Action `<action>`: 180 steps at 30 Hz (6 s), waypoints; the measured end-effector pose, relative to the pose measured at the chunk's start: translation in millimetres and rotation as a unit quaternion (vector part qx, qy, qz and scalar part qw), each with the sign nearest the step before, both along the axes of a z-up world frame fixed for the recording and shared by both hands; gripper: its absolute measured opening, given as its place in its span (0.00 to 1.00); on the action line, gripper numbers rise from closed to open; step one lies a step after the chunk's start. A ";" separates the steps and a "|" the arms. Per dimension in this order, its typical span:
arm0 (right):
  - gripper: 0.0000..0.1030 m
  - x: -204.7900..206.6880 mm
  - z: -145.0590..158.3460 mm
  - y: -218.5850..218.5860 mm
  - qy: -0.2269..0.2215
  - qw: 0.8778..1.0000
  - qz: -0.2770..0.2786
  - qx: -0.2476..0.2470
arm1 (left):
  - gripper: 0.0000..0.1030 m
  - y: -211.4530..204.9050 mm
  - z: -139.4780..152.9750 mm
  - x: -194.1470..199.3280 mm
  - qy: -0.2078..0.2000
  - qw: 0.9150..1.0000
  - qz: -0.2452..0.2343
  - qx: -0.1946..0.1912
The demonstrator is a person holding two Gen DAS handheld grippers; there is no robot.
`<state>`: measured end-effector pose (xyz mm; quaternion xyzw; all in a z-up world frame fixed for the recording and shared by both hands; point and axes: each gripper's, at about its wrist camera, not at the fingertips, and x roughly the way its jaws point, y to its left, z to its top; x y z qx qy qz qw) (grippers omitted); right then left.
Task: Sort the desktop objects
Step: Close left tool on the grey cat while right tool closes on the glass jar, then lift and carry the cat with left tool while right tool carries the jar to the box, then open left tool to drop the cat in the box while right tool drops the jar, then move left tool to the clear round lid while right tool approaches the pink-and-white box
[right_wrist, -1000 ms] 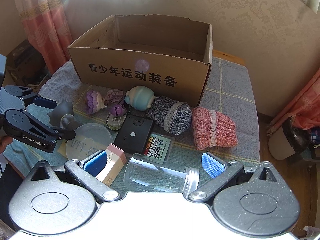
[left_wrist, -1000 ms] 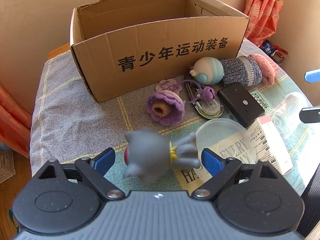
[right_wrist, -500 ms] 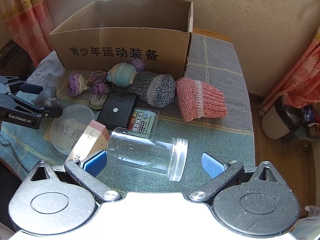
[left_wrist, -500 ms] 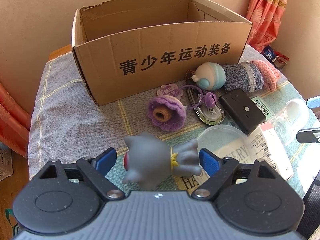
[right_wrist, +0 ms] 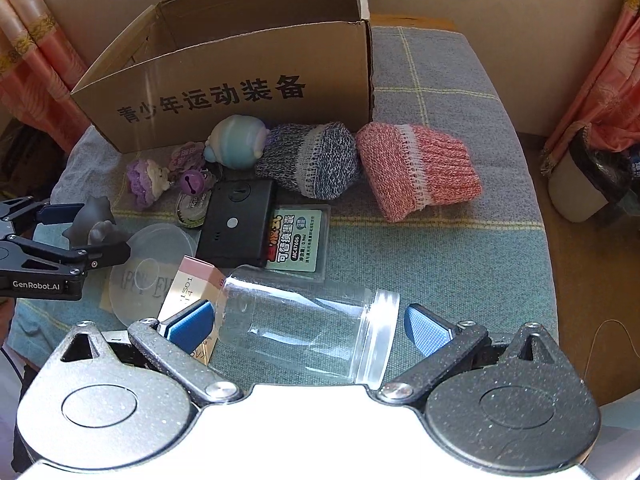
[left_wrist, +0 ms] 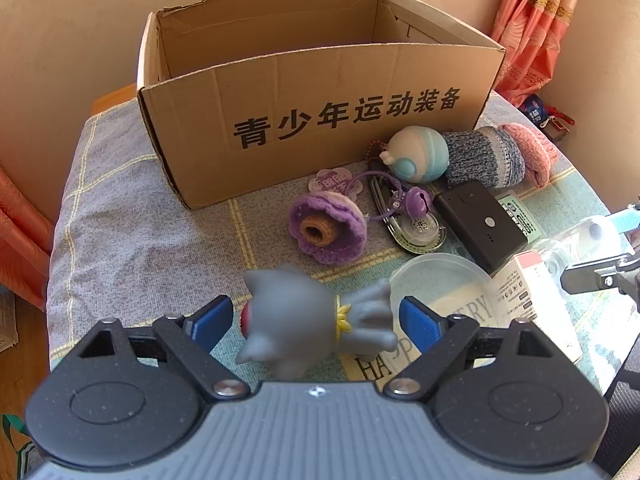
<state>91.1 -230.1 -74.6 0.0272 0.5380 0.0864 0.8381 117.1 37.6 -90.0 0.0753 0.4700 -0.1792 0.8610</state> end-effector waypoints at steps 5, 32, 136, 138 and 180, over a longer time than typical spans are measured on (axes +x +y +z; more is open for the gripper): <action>1.00 3.6 -4.6 6.5 0.019 1.000 -0.002 -0.010 | 0.87 -3.2 1.2 0.9 -0.009 1.000 -0.004 0.008; 0.93 11.4 15.7 11.5 0.015 0.999 -0.013 -0.035 | 0.70 -5.7 9.6 4.2 -0.009 1.000 -0.012 0.019; 0.99 121.9 100.2 28.9 -0.154 0.972 0.166 -0.053 | 0.88 -39.2 103.0 122.1 -0.064 0.998 -0.023 0.015; 0.99 115.8 100.8 27.3 -0.154 0.973 0.163 -0.049 | 0.89 -39.2 104.7 114.4 -0.067 0.997 -0.025 0.015; 1.00 -20.2 31.6 40.4 -0.095 0.944 0.313 0.033 | 0.90 -30.8 32.5 -27.5 0.036 0.993 -0.108 0.010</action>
